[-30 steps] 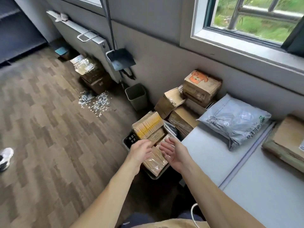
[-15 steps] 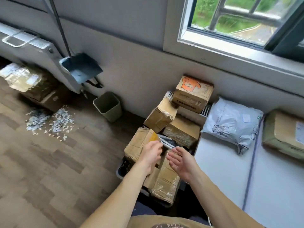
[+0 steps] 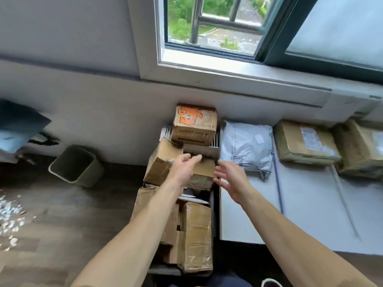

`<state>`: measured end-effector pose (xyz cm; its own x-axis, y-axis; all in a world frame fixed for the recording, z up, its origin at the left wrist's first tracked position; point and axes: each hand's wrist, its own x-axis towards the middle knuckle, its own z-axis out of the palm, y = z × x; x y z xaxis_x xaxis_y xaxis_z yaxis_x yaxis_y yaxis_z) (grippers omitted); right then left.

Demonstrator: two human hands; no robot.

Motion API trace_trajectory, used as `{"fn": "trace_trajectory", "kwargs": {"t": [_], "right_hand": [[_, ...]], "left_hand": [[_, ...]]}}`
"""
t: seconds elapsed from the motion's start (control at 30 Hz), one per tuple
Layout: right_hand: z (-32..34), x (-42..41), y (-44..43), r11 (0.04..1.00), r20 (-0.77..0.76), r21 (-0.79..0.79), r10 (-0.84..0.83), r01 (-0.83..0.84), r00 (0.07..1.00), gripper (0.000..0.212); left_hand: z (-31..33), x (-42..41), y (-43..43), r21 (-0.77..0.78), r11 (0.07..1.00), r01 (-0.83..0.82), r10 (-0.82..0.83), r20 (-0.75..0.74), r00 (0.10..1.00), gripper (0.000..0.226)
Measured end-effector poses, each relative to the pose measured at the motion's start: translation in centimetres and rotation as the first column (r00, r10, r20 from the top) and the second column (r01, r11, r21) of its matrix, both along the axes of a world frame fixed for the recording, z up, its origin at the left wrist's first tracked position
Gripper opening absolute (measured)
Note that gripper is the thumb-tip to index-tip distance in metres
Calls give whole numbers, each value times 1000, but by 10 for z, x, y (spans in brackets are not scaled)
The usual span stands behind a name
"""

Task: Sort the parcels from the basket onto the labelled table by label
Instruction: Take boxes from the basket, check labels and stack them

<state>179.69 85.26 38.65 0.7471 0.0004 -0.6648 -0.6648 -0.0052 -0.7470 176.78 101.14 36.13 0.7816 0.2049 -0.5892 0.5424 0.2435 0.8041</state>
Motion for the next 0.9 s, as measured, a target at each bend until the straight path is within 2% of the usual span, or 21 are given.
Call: {"fn": "trace_trajectory", "kwargs": {"t": [0.1,0.13,0.23,0.37,0.47,0.6,0.63,0.9], "right_hand": [[-1,51,10,994,59,-66,86,-82,995,41],[-2,69,15,991,71,-83,114,-108,991,54],[-13,123,32,978,92,-136,170,-156,981,85],[-51,185,55,967,32,-197,173,-163,984,119],[-79,207,66,984,18,-147,107,-103,994,112],[-113,225,72,997,49,-79,3,1,999,73],[-118,228,73,997,50,-68,-14,18,999,69],[-130,232,80,990,101,-115,-76,88,992,66]], "left_hand": [[3,43,19,127,992,1,3,-28,1000,106],[4,58,26,171,985,-3,9,-35,999,110],[6,105,43,317,948,-16,38,-66,997,104],[-18,167,60,484,869,102,-10,-189,982,118],[-43,201,72,489,858,158,-46,-233,971,108],[-70,225,84,361,927,105,-35,-197,980,88],[-76,228,86,319,944,86,-24,-195,980,85],[-95,232,86,322,947,5,41,-137,990,73]]}}
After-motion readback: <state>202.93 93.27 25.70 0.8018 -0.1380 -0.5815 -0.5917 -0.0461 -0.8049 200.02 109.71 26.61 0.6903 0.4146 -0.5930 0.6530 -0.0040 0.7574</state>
